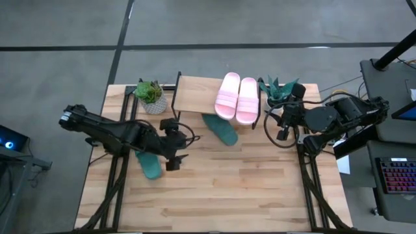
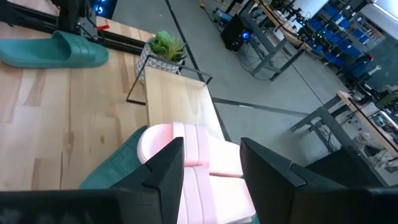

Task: Pick and place slides into the shelf
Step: Put the left blue slides on the shelf

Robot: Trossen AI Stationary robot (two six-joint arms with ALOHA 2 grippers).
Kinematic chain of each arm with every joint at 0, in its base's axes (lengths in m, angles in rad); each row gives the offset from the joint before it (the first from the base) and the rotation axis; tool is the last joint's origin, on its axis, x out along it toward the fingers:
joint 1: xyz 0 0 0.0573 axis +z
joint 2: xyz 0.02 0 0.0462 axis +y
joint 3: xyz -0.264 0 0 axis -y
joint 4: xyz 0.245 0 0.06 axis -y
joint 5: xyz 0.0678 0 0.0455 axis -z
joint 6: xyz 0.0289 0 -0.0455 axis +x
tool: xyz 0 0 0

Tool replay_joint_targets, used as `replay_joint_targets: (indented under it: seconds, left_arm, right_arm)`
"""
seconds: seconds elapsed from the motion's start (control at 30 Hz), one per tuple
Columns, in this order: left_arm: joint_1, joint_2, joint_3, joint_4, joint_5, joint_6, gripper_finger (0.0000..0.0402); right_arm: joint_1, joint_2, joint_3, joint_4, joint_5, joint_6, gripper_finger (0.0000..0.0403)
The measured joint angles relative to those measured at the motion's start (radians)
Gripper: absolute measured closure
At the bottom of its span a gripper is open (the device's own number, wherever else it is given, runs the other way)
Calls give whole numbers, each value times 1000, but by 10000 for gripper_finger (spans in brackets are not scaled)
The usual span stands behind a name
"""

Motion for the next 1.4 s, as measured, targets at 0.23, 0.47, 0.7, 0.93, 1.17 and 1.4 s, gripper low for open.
replay_joint_targets:
  seconds: [0.23, 0.47, 0.7, 0.93, 1.17, 1.4]
  left_arm:
    - [-10, 64, 0, -302, 3, -265, 68]
    - [-19, 167, 0, -517, 52, -466, 68]
    - [-29, 280, -5, -575, 94, -507, 68]
    - [-30, 334, -112, -588, 215, -561, 68]
    - [-30, 270, -311, -590, 231, -692, 68]
    - [-30, 209, -441, -557, 264, -772, 68]
  right_arm:
    - [0, 0, 0, -1, 0, -1, 253]
    - [0, 0, 0, -1, 0, -2, 255]
    - [0, 0, -3, -5, 0, -3, 259]
    - [0, 0, -4, -5, 0, -3, 259]
    - [0, 0, -4, -5, 0, -3, 261]
    - [0, 0, -4, -5, 0, 0, 263]
